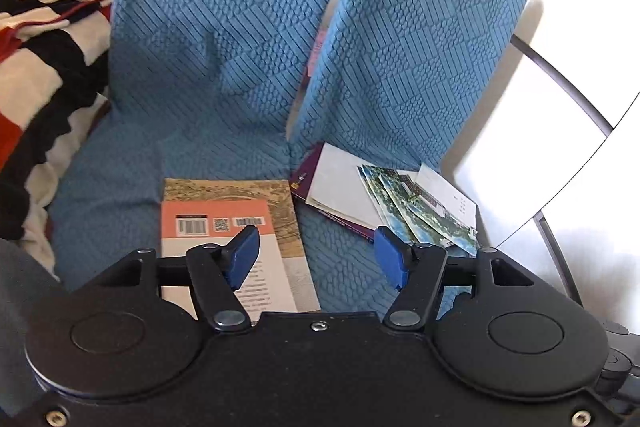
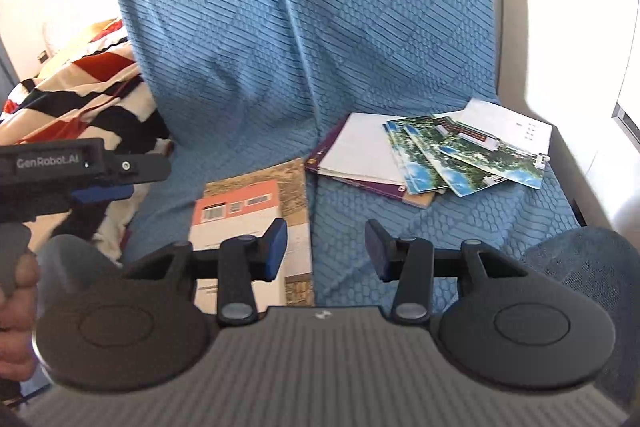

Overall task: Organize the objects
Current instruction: 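Lift both grippers away from the stacked books, then move both grippers toward the purple book and the postcards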

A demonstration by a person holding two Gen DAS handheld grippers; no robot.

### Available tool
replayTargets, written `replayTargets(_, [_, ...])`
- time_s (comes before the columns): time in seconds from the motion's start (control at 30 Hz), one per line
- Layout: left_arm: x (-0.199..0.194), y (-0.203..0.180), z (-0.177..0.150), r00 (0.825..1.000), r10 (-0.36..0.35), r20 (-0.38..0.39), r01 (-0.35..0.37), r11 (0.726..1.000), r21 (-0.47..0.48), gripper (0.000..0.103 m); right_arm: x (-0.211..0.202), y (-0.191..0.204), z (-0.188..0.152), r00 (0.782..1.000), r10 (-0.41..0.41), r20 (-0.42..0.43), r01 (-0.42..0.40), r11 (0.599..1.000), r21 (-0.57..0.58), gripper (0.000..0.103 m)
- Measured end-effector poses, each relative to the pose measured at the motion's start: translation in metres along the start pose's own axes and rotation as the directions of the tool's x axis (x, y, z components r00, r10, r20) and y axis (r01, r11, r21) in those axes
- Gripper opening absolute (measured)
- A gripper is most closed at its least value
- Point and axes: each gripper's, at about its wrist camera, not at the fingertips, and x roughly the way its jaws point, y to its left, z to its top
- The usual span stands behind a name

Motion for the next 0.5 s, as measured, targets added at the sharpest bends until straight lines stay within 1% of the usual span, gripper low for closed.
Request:
replayTargets(0.1, [0.016, -0.004, 0.000, 1.000, -0.002, -0.025, 0.002, 1.000, 0.002, 0.072, 0.011, -0.009, 0.000, 1.000, -0.010, -0.003, 0.010, 1.000, 0.023, 0.047])
replayTargets(0.13, [0.020, -0.005, -0.001, 1.000, -0.002, -0.021, 0.002, 1.000, -0.001, 0.079, 0.014, -0.013, -0.001, 1.000, -0.008, -0.004, 0.009, 1.000, 0.030, 0.047])
replayTargets(0.17, [0.024, -0.006, -0.001, 1.000, 0.001, -0.020, -0.001, 1.000, -0.004, 0.079, 0.016, -0.015, -0.002, 1.000, -0.011, -0.003, 0.011, 0.999, 0.037, 0.051])
replayTargets(0.2, [0.028, -0.008, -0.001, 1.000, 0.003, -0.021, -0.003, 1.000, -0.003, 0.080, 0.019, -0.019, -0.003, 1.000, -0.014, -0.001, 0.014, 0.999, 0.044, 0.057])
replayTargets(0.23, [0.031, -0.009, -0.002, 1.000, -0.001, -0.022, 0.001, 1.000, -0.001, 0.084, 0.021, -0.022, -0.004, 1.000, -0.019, 0.000, 0.019, 0.999, 0.051, 0.061])
replayTargets(0.27, [0.035, -0.009, -0.002, 1.000, -0.002, -0.025, 0.002, 1.000, -0.002, 0.090, 0.024, -0.025, -0.005, 1.000, -0.024, -0.001, 0.024, 0.998, 0.061, 0.069])
replayTargets(0.3, [0.039, -0.009, -0.003, 1.000, -0.001, -0.027, 0.001, 1.000, -0.005, 0.093, 0.027, -0.029, -0.006, 1.000, -0.031, -0.003, 0.031, 0.997, 0.071, 0.074])
replayTargets(0.33, [0.043, -0.010, -0.004, 1.000, 0.001, -0.030, -0.002, 1.000, -0.010, 0.098, 0.029, -0.033, -0.007, 0.999, -0.039, -0.004, 0.040, 0.996, 0.082, 0.076])
replayTargets(0.37, [0.047, -0.010, -0.004, 0.999, 0.005, -0.033, -0.006, 1.000, -0.016, 0.100, 0.031, -0.037, -0.008, 0.999, -0.047, -0.001, 0.047, 0.995, 0.092, 0.078])
replayTargets(0.5, [0.059, -0.013, -0.006, 0.999, 0.007, -0.041, -0.009, 0.999, -0.036, 0.102, 0.041, -0.053, -0.011, 0.998, -0.070, 0.005, 0.069, 0.991, 0.117, 0.078])
